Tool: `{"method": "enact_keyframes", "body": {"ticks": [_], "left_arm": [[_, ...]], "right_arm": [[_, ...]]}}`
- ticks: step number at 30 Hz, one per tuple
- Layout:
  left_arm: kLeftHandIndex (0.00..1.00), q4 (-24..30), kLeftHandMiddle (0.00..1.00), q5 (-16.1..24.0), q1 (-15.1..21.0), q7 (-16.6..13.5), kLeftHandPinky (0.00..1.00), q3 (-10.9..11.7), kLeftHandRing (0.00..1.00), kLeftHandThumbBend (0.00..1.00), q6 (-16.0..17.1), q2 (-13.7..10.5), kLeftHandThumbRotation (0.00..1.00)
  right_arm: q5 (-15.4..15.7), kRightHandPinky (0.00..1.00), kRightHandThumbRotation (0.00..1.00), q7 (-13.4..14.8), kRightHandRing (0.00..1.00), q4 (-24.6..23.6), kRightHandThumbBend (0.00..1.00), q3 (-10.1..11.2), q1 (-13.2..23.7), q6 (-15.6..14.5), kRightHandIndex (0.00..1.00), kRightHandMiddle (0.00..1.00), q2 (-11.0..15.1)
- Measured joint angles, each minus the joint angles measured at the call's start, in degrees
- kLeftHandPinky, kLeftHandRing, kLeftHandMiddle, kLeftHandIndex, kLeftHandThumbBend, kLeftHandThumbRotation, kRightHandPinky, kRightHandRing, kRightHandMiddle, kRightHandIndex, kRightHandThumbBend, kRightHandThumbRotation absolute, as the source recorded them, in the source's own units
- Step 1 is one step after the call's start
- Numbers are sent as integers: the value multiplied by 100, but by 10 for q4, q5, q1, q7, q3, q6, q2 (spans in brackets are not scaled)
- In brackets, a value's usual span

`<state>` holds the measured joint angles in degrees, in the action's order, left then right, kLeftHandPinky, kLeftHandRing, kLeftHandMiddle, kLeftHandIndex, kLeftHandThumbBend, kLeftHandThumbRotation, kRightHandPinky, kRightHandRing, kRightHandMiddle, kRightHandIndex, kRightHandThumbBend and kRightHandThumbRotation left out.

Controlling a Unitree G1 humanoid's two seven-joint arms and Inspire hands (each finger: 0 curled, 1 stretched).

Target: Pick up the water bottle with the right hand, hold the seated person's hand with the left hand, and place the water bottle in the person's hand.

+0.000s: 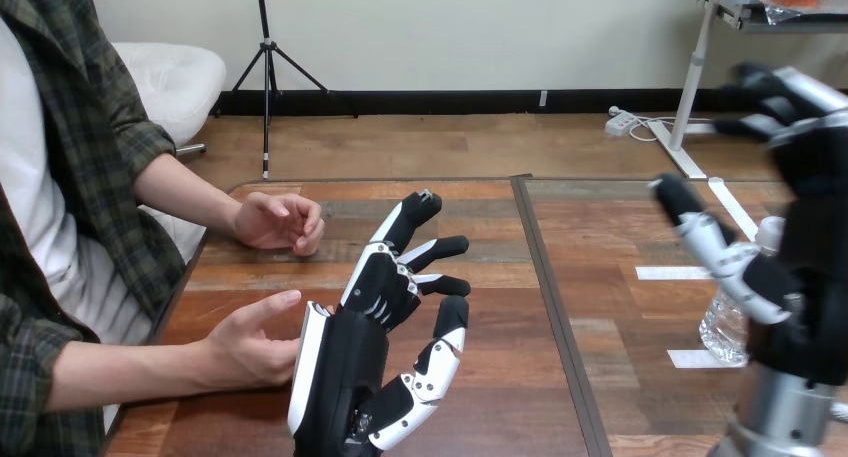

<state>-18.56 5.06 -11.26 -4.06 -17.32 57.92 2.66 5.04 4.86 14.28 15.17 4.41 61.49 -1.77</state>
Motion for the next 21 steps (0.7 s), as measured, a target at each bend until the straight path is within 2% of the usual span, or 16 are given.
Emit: {"method": "enact_keyframes", "body": {"ticks": [5,10,17,21], "left_arm": [[88,0,90,0,0,0,61,0,77,20,-1,0,0],[88,0,90,0,0,0,61,0,77,21,-3,0,0],[87,0,90,1,-1,0,61,0,77,21,-7,0,0],[87,0,90,1,-1,0,61,0,77,22,-7,0,0]], "right_arm": [[49,65,18,46,73,10,74,31,18,21,68,74,2],[100,68,22,93,75,23,75,56,33,23,70,76,9],[165,69,28,160,76,48,77,78,48,11,71,78,27],[186,70,31,193,77,66,78,81,53,-1,71,79,41]]}}
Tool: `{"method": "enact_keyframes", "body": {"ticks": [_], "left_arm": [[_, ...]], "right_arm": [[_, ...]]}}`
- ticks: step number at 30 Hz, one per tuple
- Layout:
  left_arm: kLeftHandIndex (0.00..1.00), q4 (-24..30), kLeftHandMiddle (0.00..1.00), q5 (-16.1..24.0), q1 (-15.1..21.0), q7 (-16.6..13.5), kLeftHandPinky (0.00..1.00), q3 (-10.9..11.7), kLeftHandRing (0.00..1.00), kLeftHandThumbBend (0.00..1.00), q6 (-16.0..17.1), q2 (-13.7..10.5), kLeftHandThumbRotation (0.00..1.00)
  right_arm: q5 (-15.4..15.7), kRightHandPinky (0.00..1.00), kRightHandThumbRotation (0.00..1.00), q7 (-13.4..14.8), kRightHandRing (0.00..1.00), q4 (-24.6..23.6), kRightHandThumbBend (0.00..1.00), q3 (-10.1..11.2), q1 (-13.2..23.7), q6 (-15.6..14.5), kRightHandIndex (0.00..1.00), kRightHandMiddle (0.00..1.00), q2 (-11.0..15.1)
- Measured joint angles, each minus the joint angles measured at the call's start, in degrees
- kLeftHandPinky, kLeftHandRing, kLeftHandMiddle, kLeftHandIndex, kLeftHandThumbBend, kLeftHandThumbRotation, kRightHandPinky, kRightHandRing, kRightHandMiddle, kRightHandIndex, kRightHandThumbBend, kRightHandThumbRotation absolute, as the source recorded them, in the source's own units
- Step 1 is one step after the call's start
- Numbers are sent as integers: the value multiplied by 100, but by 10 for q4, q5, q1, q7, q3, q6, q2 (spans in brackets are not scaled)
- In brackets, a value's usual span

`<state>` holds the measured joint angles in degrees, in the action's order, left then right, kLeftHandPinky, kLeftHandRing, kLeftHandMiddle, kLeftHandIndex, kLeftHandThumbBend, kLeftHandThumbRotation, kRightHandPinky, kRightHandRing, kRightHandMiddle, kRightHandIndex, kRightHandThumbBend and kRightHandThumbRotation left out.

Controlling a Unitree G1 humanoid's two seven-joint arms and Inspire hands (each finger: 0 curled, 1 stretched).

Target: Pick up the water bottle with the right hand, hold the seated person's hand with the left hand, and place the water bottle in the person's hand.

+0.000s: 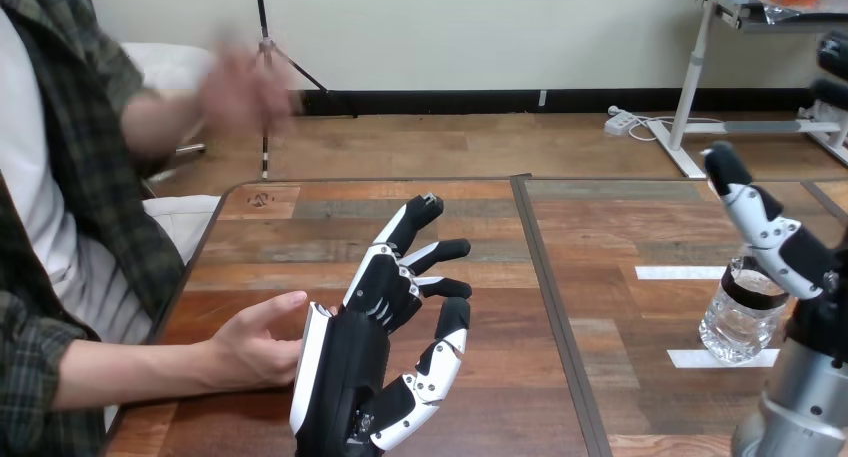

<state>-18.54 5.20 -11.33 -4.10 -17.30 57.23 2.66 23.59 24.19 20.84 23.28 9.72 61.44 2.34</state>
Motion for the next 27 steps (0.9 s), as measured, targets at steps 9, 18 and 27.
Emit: {"method": "enact_keyframes", "body": {"ticks": [9,18,27], "left_arm": [[87,0,90,3,0,-1,61,1,77,23,0,0,0],[87,0,89,4,0,0,61,1,77,23,0,0,0],[87,0,90,2,0,0,61,1,77,23,0,0,0]], "right_arm": [[14,69,33,54,78,48,81,-1,7,-24,72,78,28],[10,67,33,86,76,98,84,-6,15,-38,72,77,50],[-9,64,32,91,76,146,87,-18,28,-48,72,77,71]]}}
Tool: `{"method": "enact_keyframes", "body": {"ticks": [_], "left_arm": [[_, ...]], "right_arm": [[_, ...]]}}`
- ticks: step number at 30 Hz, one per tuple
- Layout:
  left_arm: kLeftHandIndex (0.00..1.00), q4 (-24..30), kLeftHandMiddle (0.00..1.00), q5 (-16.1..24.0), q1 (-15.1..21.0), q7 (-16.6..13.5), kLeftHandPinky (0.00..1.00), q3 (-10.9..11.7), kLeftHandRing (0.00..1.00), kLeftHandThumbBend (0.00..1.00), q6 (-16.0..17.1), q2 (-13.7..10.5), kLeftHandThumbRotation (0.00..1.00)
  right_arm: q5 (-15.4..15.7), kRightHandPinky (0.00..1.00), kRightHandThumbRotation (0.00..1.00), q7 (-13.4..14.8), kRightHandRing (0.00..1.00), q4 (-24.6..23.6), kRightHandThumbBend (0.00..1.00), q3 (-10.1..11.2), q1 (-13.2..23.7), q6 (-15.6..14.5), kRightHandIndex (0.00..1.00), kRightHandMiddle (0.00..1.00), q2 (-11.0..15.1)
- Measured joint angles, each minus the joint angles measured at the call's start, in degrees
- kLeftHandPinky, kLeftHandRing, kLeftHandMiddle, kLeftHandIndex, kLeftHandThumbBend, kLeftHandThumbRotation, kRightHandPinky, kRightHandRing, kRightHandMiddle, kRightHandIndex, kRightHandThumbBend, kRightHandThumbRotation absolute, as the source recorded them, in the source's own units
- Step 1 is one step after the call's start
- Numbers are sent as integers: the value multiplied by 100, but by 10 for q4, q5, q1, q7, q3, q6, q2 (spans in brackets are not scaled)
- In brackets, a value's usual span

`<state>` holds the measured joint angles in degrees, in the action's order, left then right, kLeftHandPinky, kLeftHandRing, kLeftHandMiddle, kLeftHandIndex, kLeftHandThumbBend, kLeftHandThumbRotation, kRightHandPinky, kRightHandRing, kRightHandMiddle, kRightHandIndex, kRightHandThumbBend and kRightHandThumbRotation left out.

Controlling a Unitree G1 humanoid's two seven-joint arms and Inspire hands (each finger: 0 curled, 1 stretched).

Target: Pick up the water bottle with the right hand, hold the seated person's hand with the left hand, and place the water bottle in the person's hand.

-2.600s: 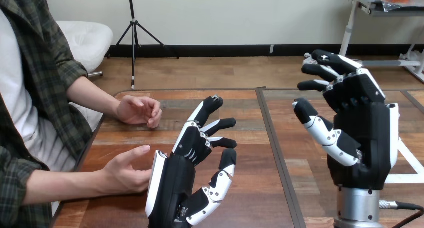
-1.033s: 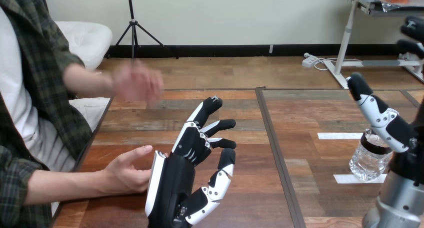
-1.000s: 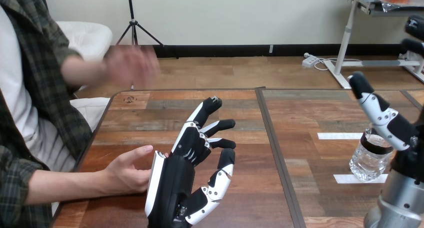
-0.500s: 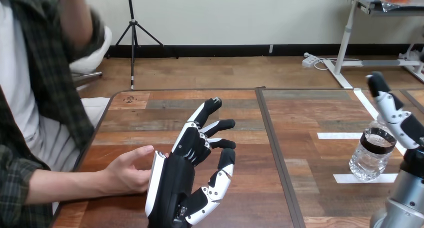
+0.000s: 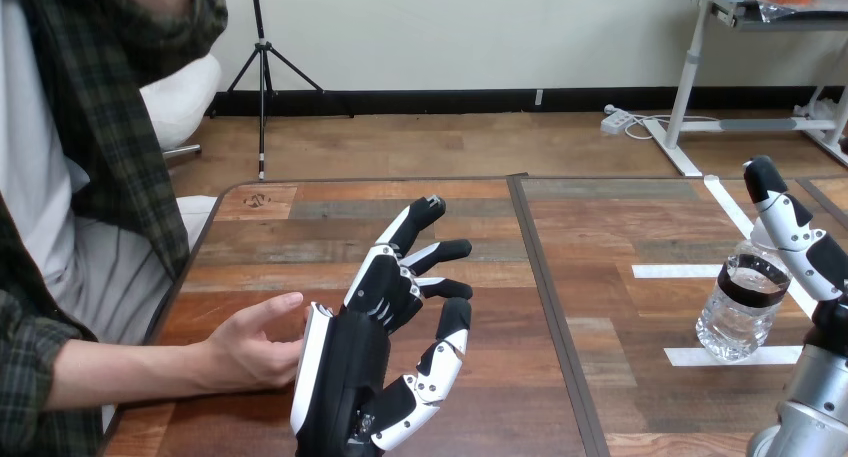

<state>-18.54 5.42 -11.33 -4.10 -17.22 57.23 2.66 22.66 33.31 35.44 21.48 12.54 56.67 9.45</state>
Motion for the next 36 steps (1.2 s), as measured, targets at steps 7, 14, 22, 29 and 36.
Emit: {"method": "enact_keyframes", "body": {"ticks": [7,14,22,29,36], "left_arm": [[88,0,90,-1,0,0,60,0,77,23,-1,0,0],[88,0,90,-5,0,5,61,0,77,23,-4,0,0],[89,1,90,-5,0,7,61,0,77,25,-5,0,0],[89,1,89,-5,-1,8,61,0,77,26,-5,0,0],[89,2,89,-6,-2,10,62,0,77,26,-5,0,0]], "right_arm": [[-22,64,31,-10,76,21,87,-13,10,-22,72,77,9],[-42,64,27,-23,76,38,85,-26,19,-39,72,77,18],[-63,64,20,-33,76,53,84,-37,25,-49,73,77,21],[-73,66,14,-39,77,65,81,-46,30,-64,74,78,21],[-79,69,8,-45,78,79,79,-54,35,-79,74,79,22]]}}
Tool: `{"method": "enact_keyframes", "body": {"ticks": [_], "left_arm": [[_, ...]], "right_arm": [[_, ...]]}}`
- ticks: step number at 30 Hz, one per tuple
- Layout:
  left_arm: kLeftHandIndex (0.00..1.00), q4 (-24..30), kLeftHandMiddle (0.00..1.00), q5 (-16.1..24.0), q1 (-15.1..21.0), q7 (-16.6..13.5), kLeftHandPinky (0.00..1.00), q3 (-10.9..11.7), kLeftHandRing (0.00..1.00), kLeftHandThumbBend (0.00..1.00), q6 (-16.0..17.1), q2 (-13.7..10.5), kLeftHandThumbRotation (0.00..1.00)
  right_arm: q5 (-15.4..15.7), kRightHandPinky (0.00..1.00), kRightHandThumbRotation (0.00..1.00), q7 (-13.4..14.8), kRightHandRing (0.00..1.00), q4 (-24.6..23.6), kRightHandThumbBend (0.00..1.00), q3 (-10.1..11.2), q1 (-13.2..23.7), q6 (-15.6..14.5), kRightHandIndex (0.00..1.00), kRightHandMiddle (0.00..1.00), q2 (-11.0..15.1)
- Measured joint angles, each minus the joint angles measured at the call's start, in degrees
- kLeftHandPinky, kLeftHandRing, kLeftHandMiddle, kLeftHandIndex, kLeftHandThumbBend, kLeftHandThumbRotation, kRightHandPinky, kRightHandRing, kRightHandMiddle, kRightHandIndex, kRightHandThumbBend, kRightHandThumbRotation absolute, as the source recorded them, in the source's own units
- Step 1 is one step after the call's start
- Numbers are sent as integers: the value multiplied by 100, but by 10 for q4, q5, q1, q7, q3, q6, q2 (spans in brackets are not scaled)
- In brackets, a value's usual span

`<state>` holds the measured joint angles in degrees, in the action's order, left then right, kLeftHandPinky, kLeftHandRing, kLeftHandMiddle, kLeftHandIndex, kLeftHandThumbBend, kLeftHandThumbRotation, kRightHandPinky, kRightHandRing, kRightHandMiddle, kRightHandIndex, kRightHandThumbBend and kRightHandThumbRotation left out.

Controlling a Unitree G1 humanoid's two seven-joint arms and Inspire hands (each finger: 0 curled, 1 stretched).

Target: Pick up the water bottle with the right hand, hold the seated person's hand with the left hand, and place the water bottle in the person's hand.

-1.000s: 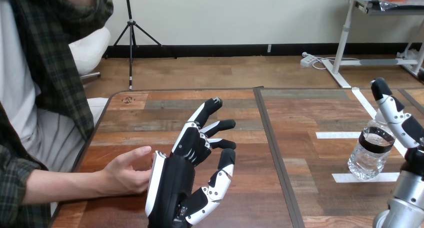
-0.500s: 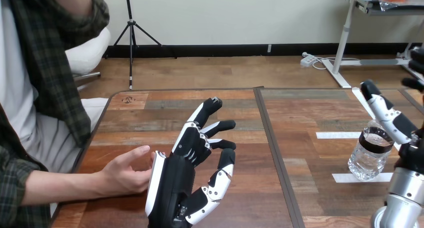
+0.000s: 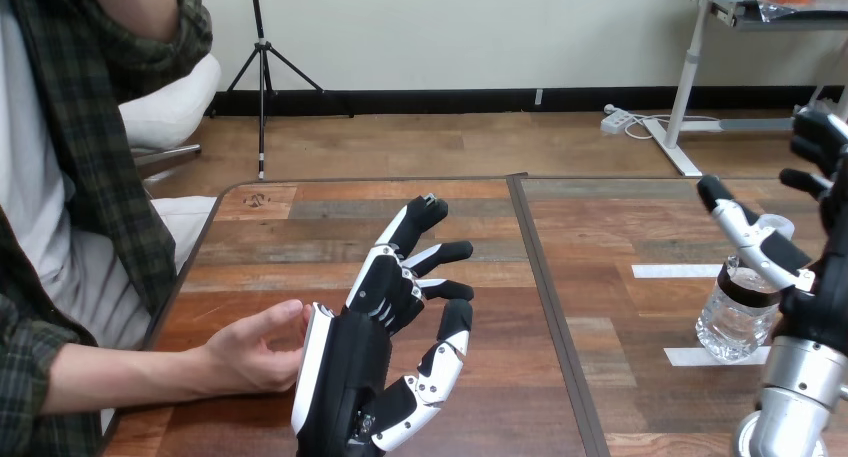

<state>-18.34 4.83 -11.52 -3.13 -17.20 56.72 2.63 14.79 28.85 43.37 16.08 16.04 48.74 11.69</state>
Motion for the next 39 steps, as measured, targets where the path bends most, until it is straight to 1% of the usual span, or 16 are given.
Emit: {"method": "enact_keyframes", "body": {"ticks": [7,13,14,19,25,30,39], "left_arm": [[89,1,89,1,-2,0,62,0,77,26,0,0,0],[89,1,89,-1,-2,2,62,0,77,26,0,0,0],[89,1,89,-1,-2,2,62,0,77,25,0,0,0],[89,1,89,-2,-2,6,62,0,78,25,0,0,0],[89,1,89,-3,-2,10,62,0,78,25,0,0,0],[89,1,89,-3,-2,10,62,0,77,25,0,0,0],[89,1,89,-5,-3,12,61,0,77,25,0,0,0]], "right_arm": [[-7,71,2,-9,79,21,77,-6,6,-4,75,79,0],[-14,72,0,-19,79,36,76,-9,10,-12,75,80,1],[-15,74,0,-20,80,38,76,-9,11,-15,75,80,1],[-19,77,0,-23,81,49,76,-11,16,-29,75,80,1],[-17,77,0,-22,80,62,76,-17,21,-44,75,79,8],[-12,74,0,-18,79,69,76,-23,26,-52,76,79,20],[-13,70,0,-13,77,80,76,-25,39,-68,76,79,35]]}}
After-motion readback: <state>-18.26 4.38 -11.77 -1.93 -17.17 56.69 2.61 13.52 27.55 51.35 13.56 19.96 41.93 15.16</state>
